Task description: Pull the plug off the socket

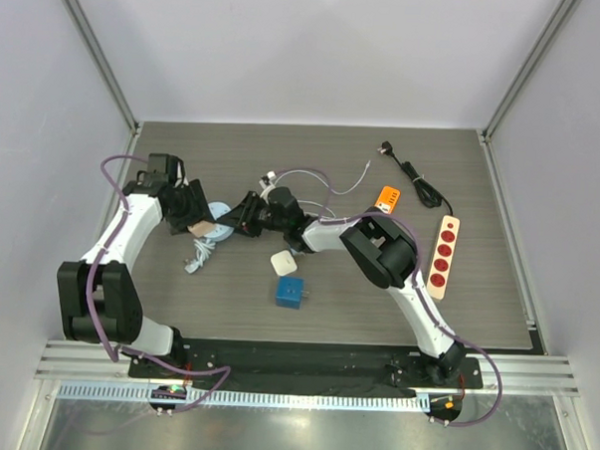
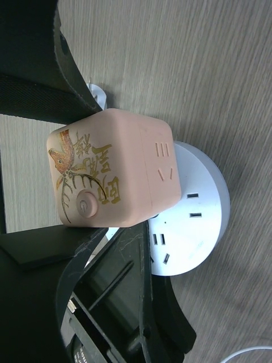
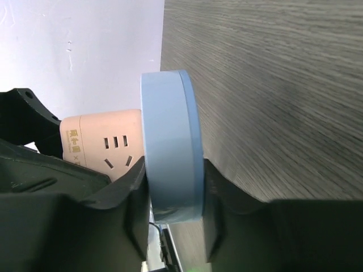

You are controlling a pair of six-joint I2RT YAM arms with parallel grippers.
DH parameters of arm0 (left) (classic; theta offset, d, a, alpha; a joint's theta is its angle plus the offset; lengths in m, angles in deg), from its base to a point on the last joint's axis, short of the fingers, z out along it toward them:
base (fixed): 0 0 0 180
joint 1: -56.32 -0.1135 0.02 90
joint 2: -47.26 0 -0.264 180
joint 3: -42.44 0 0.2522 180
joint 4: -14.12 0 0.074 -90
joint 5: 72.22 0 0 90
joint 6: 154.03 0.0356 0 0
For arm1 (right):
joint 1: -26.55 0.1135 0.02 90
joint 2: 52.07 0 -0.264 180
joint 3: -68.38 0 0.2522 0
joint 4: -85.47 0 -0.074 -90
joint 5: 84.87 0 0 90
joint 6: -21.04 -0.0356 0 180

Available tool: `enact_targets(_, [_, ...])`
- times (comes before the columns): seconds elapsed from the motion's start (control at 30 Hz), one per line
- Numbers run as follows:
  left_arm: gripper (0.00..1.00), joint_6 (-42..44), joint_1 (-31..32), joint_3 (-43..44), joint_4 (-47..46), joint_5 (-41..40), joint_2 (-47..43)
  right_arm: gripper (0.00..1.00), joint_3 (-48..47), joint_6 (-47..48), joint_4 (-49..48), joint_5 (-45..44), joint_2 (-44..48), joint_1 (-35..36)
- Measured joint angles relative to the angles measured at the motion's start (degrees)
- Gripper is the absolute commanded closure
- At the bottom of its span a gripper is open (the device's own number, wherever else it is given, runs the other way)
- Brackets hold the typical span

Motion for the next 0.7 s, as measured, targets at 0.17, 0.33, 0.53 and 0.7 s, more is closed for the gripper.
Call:
enact_targets(0.17, [1.0, -0.13, -0.28, -0.5, -0.15, -0.46, 0.13, 0.95, -0.74, -1.03, -0.28, 0.11, -1.07, 0.35])
enact_targets(0.33, [1.0, -0.44, -0.63, -1.05, -1.14, -1.33, 0.13, 0.97, -3.52, 0.5, 4.68, -0.5, -1.42, 1.01])
enact_targets(0.53, [1.0, -1.01, -0.98, -1.42, -1.44, -3.15, 0.11, 0.99, -7.87, 2.58, 11.39, -1.86, -2.27, 1.84])
enact_targets(0.7, [1.0, -1.38, -1.14, -1.99, -1.46, -4.94, -0.02, 0.99, -10.1, 3.06, 14.75, -2.56, -3.06, 2.38])
